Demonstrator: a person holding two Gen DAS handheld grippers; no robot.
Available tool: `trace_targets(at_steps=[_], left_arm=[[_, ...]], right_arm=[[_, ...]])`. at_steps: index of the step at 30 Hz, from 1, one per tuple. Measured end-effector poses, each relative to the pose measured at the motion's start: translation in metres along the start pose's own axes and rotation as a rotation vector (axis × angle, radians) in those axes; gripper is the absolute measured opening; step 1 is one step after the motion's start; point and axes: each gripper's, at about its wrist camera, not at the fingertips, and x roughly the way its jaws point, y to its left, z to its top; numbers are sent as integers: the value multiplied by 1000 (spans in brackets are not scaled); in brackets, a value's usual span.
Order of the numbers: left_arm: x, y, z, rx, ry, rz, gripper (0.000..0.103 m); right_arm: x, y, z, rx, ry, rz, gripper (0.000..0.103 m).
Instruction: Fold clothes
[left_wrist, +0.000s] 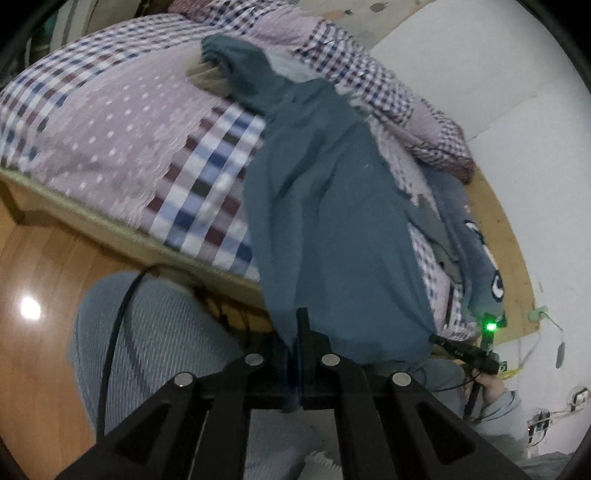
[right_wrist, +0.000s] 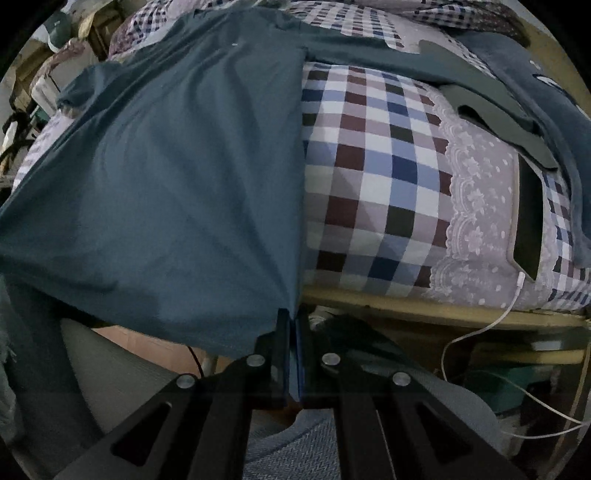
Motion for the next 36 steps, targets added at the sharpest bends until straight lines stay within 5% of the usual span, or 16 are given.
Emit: trace_targets(at_steps=[6,8,10,15,16,26,30,36], left_arm=[[-33,14,3,-62,-72,46,16],[-53,20,6,-92,-137,36,40],[-77,26,12,-123,-217,21,48],[-134,26,35,-129,-431,47,63],[-145,27,40,-127,-477,51,66],[-244,15,109,-102,-890,113,72],[-283,12,126,-108,-1049,174,72],[-328,26,131,-175,-1244,284,75]], right_arm=[[0,3,-3,22,8,-54,3],[-1,4,-3,36,10,-88,3],[-8,2,-3,60,-6,-107,5],[-39,3,14,83,-130,-84,42],[-46,5,20,81,-163,-73,42],[-106,62,59,28,-431,80,55],[-109,78,71,8,-458,131,69],[-91,94,85,-36,-434,159,69]])
